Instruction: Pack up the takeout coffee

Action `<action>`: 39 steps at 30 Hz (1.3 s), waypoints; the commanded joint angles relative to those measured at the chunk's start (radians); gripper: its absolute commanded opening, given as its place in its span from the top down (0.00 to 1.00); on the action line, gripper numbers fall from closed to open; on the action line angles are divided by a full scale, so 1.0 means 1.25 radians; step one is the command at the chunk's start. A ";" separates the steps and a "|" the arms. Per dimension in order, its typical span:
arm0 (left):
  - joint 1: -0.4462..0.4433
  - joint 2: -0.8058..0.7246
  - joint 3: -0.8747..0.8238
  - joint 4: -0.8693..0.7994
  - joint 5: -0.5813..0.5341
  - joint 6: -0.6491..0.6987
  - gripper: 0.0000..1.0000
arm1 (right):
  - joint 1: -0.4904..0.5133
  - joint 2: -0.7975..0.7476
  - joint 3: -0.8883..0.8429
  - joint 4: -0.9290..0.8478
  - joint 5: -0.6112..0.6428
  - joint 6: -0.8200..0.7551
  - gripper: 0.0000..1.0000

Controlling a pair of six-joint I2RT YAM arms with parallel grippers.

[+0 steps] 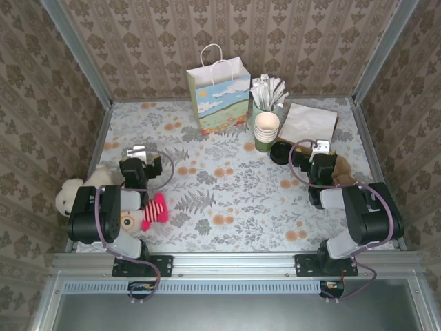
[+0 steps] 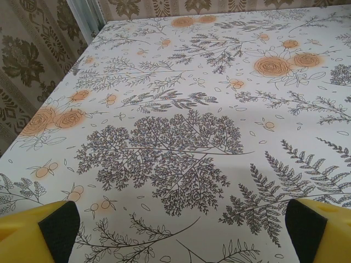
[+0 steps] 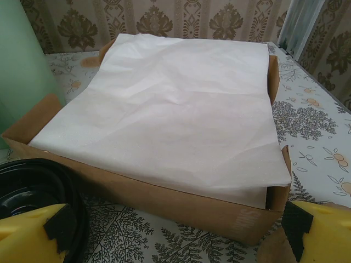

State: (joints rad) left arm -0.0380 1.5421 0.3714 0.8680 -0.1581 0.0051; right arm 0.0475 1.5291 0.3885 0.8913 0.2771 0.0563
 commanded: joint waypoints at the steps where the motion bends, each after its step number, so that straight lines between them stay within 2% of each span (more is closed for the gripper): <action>1: -0.002 -0.004 0.012 0.019 -0.008 0.013 0.00 | -0.002 0.000 -0.006 0.010 -0.011 0.015 0.00; 32: -0.004 -0.010 0.018 0.008 0.005 0.024 0.00 | -0.004 -0.005 -0.008 0.013 -0.016 0.013 0.00; 36: -0.011 -0.080 0.044 -0.097 -0.007 0.029 0.00 | -0.001 -0.071 -0.002 -0.051 -0.032 0.002 0.00; 39: -0.053 -0.175 0.052 -0.173 -0.101 0.047 0.00 | 0.000 -0.177 0.019 -0.172 -0.022 0.008 0.00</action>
State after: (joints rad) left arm -0.0677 1.4181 0.3985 0.7303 -0.1947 0.0280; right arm 0.0475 1.4208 0.3862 0.7879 0.2573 0.0555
